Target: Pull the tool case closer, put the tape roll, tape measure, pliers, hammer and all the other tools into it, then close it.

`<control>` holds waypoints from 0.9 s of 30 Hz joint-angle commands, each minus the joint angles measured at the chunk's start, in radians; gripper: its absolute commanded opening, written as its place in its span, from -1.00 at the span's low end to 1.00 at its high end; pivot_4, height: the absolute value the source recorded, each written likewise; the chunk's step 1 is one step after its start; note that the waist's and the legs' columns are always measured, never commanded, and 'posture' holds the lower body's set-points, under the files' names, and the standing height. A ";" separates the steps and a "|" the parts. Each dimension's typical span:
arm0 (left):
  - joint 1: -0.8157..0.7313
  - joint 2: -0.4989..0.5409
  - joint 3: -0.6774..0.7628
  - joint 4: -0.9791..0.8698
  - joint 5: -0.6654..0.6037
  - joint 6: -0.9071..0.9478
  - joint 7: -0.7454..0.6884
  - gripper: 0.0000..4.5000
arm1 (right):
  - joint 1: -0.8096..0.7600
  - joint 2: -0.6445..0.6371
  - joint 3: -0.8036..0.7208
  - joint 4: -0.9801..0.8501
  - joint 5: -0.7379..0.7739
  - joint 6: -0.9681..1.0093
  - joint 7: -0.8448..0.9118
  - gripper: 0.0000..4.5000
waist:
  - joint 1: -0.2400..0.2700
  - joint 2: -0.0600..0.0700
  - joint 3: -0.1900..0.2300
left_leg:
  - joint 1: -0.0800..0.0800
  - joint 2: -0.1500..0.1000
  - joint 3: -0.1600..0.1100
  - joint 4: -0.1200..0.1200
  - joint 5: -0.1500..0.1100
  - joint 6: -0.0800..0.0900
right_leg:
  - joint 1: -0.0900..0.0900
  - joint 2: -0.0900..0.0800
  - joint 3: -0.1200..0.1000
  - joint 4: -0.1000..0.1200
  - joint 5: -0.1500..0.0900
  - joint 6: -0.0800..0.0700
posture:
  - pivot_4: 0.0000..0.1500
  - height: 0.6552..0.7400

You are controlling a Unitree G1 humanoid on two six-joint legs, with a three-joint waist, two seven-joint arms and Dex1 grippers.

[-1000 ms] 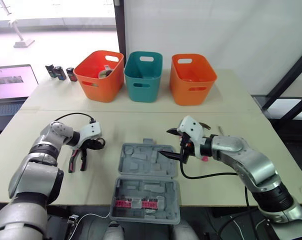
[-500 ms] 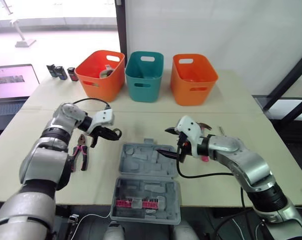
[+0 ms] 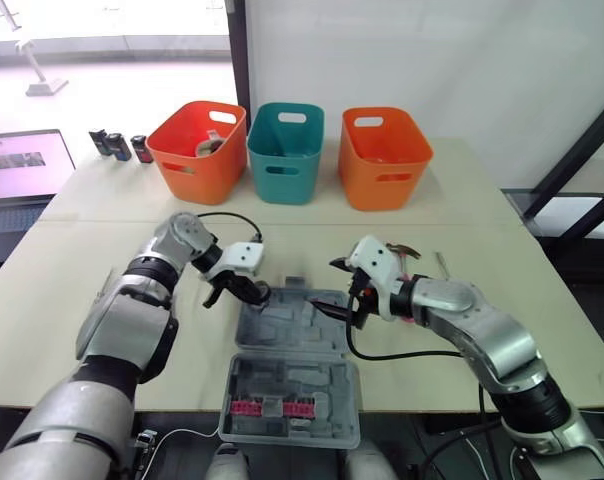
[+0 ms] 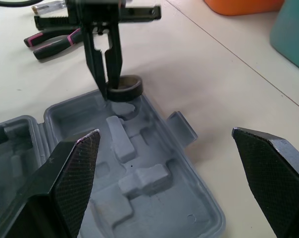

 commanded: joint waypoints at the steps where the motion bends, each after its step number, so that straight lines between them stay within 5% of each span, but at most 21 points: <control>1: 0.002 -0.005 -0.012 -0.002 0.016 -0.025 0.007 -0.98 | 0.010 0.000 -0.040 -0.060 0.010 0.013 -0.015 1.00 | 0.001 0.000 0.000 | 0.000 0.000 0.000 0.000 0.000 0.000 | 0.000 0.000 0.000 0.000 0.000 0.000 | 1.00 1.00; 20: 0.001 0.000 -0.056 0.011 0.086 -0.062 0.127 -0.98 | 0.010 0.003 -0.051 -0.067 0.014 0.027 -0.028 1.00 | 0.000 0.000 0.000 | 0.000 0.000 0.000 0.000 0.000 0.000 | 0.000 0.000 0.000 0.000 0.000 0.000 | 1.00 1.00; 27: -0.024 -0.009 -0.022 0.005 0.049 -0.048 0.115 0.54 | 0.004 0.002 -0.050 -0.052 0.010 0.016 -0.025 1.00 | 0.008 0.000 0.000 | 0.000 0.000 0.000 0.000 0.002 0.003 | 0.001 0.000 0.000 0.001 0.000 -0.001 | 1.00 1.00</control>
